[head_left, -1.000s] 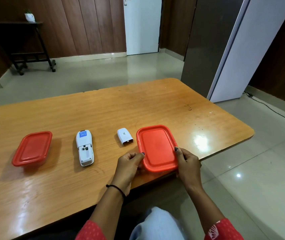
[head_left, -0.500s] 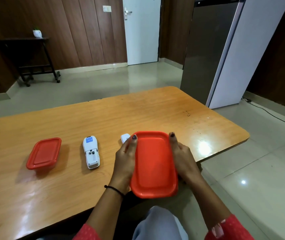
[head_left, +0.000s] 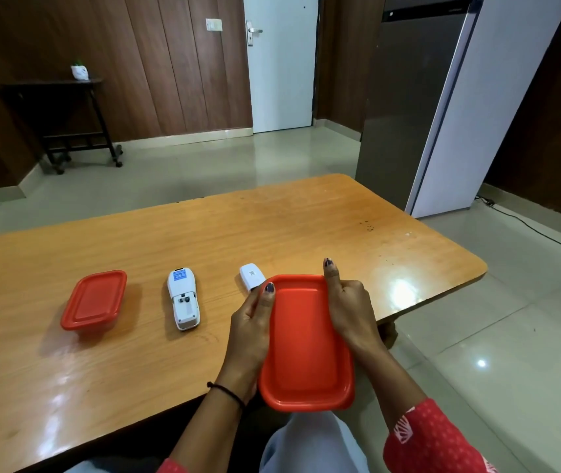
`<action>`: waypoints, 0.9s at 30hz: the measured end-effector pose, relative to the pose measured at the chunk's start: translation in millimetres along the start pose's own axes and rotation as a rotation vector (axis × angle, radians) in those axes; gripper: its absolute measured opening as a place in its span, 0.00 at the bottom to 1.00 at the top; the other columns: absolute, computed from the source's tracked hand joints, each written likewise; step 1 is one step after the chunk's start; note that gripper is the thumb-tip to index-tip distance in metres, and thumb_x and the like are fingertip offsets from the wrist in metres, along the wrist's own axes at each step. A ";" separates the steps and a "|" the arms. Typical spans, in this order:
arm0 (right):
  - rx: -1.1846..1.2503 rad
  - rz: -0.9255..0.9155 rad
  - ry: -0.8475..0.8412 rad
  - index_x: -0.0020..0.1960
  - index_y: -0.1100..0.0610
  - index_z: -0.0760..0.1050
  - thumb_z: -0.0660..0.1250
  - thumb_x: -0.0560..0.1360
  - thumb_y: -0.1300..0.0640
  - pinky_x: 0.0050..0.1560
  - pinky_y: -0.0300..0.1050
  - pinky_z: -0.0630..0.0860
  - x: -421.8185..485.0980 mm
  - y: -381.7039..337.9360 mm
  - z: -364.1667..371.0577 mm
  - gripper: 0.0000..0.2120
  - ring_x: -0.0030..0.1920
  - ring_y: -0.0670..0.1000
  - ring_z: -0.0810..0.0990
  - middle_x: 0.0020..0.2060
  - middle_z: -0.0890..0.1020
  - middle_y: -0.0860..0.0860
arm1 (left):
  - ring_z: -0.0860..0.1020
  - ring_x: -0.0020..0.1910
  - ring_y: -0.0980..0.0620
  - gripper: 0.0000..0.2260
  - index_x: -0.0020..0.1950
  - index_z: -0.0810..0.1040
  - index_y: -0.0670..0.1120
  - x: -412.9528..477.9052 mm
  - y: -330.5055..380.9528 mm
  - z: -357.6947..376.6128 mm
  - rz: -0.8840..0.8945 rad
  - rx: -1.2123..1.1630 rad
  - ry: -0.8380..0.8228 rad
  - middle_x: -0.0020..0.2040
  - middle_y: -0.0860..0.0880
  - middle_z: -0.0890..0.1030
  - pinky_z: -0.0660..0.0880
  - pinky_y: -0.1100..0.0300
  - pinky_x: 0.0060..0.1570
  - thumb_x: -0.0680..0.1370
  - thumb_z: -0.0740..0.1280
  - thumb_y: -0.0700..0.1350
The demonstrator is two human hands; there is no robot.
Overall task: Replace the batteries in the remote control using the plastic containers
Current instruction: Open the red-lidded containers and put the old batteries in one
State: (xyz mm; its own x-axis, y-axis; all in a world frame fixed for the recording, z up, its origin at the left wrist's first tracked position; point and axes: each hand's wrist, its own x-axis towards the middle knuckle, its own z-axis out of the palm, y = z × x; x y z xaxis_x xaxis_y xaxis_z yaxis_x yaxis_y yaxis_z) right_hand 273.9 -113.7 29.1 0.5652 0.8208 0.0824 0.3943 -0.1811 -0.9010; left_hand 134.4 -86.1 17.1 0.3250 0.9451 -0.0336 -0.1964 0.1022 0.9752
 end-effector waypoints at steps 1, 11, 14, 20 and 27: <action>0.037 0.031 -0.025 0.24 0.53 0.58 0.50 0.76 0.35 0.27 0.41 0.57 -0.2 -0.8 -1.0 0.29 0.21 0.46 0.60 0.20 0.62 0.47 | 0.80 0.42 0.50 0.13 0.48 0.82 0.52 0.5 -1.0 0.9 -0.002 -0.006 0.011 0.43 0.46 0.84 0.78 0.49 0.47 0.74 0.63 0.57; 0.193 0.169 -0.217 0.62 0.49 0.69 0.56 0.74 0.37 0.28 0.42 0.75 -42.5 30.7 -21.4 0.23 0.33 0.51 0.81 0.43 0.82 0.56 | 0.78 0.58 0.46 0.20 0.64 0.71 0.54 35.6 2.5 7.6 -0.108 -0.169 0.229 0.61 0.47 0.79 0.75 0.41 0.58 0.77 0.57 0.62; 0.437 0.209 -0.093 0.58 0.56 0.74 0.58 0.79 0.52 0.24 0.44 0.76 -33.5 35.9 -21.4 0.12 0.27 0.53 0.79 0.43 0.82 0.58 | 0.76 0.61 0.47 0.19 0.68 0.67 0.56 38.8 -8.5 17.6 -0.172 -0.145 0.111 0.64 0.49 0.77 0.73 0.42 0.62 0.78 0.58 0.59; 0.590 0.270 0.060 0.55 0.58 0.76 0.61 0.79 0.54 0.26 0.43 0.79 6.2 50.5 -10.5 0.10 0.35 0.59 0.85 0.43 0.84 0.58 | 0.80 0.53 0.52 0.22 0.71 0.60 0.60 44.1 -37.0 28.7 -0.240 0.227 -0.180 0.60 0.51 0.78 0.79 0.56 0.52 0.78 0.63 0.52; 0.578 0.299 0.042 0.53 0.56 0.77 0.61 0.78 0.51 0.27 0.41 0.78 38.2 66.0 4.0 0.10 0.34 0.53 0.84 0.42 0.83 0.58 | 0.81 0.35 0.50 0.21 0.72 0.62 0.53 69.7 -42.0 27.6 -0.230 0.240 -0.147 0.40 0.43 0.83 0.79 0.59 0.37 0.80 0.61 0.44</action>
State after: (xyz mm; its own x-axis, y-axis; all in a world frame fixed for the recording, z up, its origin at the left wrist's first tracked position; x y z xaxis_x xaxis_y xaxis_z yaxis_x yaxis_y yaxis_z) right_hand 318.5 -92.2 -28.9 0.6227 0.7561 -0.2015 -0.2310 -0.0684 -0.9706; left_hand 190.8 -33.1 -20.1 0.4682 0.8495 -0.2432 0.1146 0.2145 0.9700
